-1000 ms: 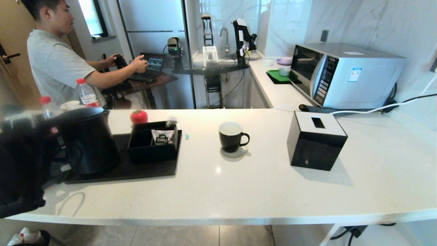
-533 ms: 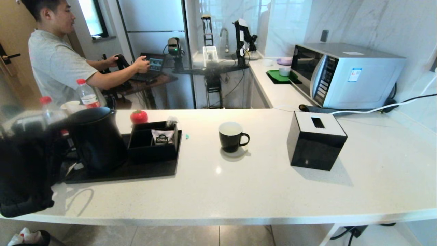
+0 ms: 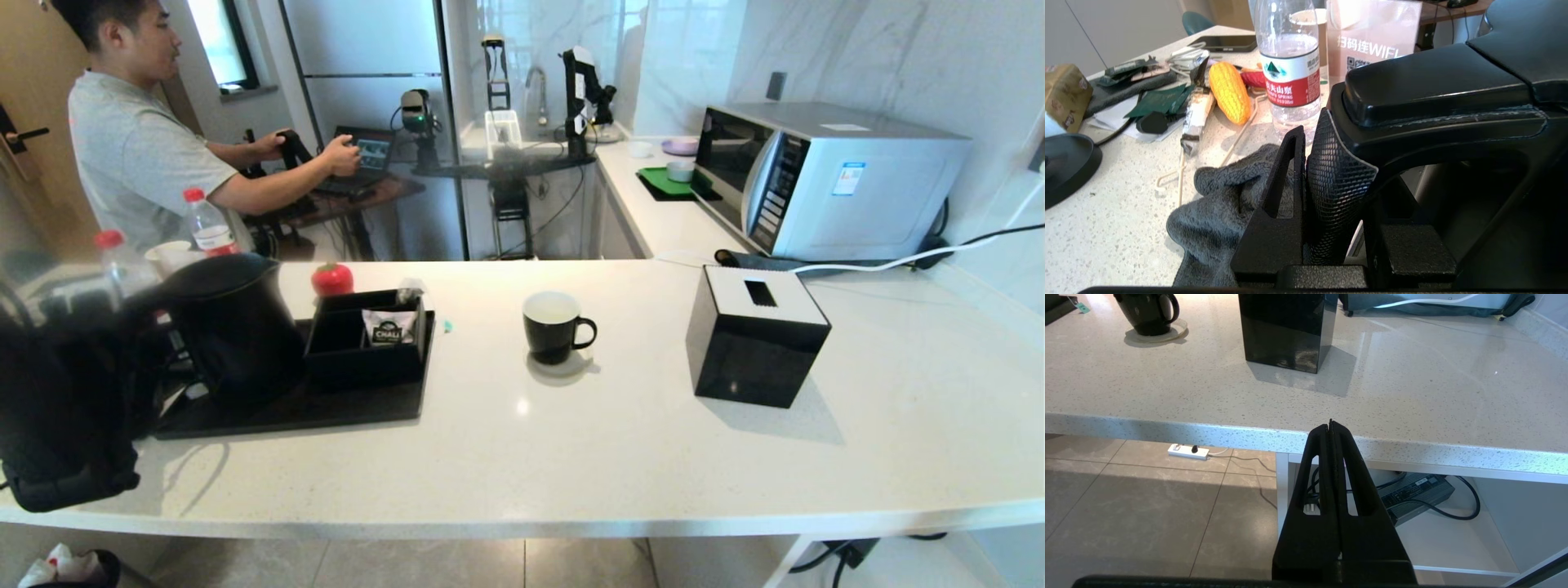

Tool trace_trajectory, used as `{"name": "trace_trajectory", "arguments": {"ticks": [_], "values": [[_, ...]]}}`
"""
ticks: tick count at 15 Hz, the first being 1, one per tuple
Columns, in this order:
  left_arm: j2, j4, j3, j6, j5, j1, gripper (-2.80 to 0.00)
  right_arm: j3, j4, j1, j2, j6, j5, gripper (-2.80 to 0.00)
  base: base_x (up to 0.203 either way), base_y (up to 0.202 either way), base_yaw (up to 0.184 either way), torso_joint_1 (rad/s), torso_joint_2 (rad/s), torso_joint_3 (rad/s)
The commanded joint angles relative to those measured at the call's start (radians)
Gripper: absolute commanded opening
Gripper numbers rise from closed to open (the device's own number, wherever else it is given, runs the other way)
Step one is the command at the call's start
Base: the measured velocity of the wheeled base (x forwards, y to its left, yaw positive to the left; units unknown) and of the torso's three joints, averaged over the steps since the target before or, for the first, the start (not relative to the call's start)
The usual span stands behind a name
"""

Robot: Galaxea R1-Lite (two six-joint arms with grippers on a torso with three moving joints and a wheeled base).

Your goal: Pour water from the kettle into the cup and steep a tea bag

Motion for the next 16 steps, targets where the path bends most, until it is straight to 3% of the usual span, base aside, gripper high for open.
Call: {"name": "trace_trajectory", "arguments": {"ticks": [1,4,5,16], "values": [[0.015,-0.046,0.001,0.001,0.001,0.000,-2.80,0.000,0.000,0.000,0.001,-0.001,0.000,-2.80,0.000,0.000,0.000,0.000,0.00,0.000],[0.015,-0.046,0.009,0.001,0.001,-0.001,-2.80,0.000,0.000,0.000,0.001,-0.001,0.000,-2.80,0.000,0.000,0.000,0.000,0.00,0.000],[0.016,-0.046,0.009,0.001,0.001,0.000,0.00,0.000,0.000,0.000,0.001,-0.001,0.000,-2.80,0.000,0.000,0.000,0.000,0.00,0.000],[0.005,-0.046,0.023,0.001,0.000,-0.003,0.00,0.000,0.000,0.000,0.001,-0.001,0.000,-2.80,0.000,0.000,0.000,0.000,0.00,0.000]]}}
